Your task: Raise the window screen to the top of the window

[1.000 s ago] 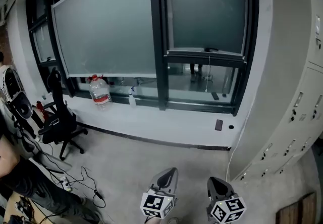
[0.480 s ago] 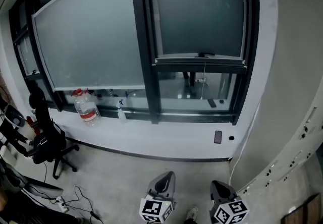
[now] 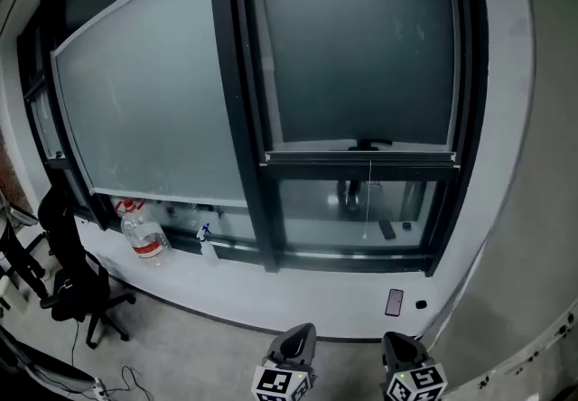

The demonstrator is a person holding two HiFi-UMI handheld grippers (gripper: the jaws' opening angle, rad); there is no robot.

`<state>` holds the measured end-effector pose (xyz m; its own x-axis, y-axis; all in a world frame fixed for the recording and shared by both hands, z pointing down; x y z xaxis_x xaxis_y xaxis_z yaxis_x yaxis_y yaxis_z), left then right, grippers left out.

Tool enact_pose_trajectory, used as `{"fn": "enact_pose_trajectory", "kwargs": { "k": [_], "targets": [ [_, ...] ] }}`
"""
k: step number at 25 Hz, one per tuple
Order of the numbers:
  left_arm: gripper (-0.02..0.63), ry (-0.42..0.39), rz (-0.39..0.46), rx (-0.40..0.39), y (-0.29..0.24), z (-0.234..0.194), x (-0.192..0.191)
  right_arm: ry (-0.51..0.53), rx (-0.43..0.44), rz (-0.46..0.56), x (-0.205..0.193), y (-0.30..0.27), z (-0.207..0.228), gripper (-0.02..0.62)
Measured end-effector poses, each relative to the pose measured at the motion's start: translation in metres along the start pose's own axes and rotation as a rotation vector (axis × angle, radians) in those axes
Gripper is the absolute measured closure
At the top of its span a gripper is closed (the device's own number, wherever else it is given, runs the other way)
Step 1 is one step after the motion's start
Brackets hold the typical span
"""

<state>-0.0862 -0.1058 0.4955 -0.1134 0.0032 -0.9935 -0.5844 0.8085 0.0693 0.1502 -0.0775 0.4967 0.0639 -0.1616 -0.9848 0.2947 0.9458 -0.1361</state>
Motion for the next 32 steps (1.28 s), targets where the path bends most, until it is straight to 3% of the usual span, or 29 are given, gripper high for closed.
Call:
{"fn": "enact_pose_trajectory", "kwargs": {
  "k": [6, 13, 20, 24, 27, 28, 30, 32],
  "targets": [
    [0.603, -0.021, 0.015, 0.014, -0.076, -0.025, 0.008, 0.018, -0.024, 0.021, 0.023, -0.064, 0.045, 0.589],
    [0.603, -0.045, 0.026, -0.031, -0.181, -0.067, 0.005, -0.032, -0.048, 0.083, 0.052, -0.150, 0.104, 0.589],
    [0.603, -0.118, 0.073, -0.047, -0.320, -0.148, 0.037, 0.129, -0.074, 0.163, 0.126, -0.276, 0.157, 0.589],
    [0.603, -0.288, 0.065, -0.077, -0.401, -0.184, 0.064, 0.288, -0.107, 0.179, 0.172, -0.348, 0.189, 0.589],
    [0.603, -0.479, -0.052, -0.139, -0.453, -0.202, 0.077, 0.485, 0.092, 0.091, 0.191, -0.395, 0.196, 0.589],
    [0.603, -0.552, -0.105, -0.156, -0.468, -0.206, 0.079, 0.571, 0.135, 0.047, 0.198, -0.409, 0.197, 0.588],
    [0.596, -0.699, -0.201, -0.178, -0.491, -0.214, 0.084, 0.789, 0.134, -0.029, 0.212, -0.433, 0.201, 0.572],
    [0.517, -0.843, -0.284, -0.188, -0.508, -0.221, 0.089, 1.009, 0.100, -0.114, 0.223, -0.456, 0.210, 0.522]
  ]
}}
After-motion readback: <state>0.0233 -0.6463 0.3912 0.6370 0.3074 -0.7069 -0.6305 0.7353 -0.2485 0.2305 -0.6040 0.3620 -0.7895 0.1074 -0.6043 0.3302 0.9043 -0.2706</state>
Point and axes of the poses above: the fingertips, and each gripper's own axes: y backward along the fingers, z to its right, x out of its top, the point moved 8 cm from there along y, backward along the fingers, and after that the axes turned 7 degrees about -x, right-handed, at the moved point
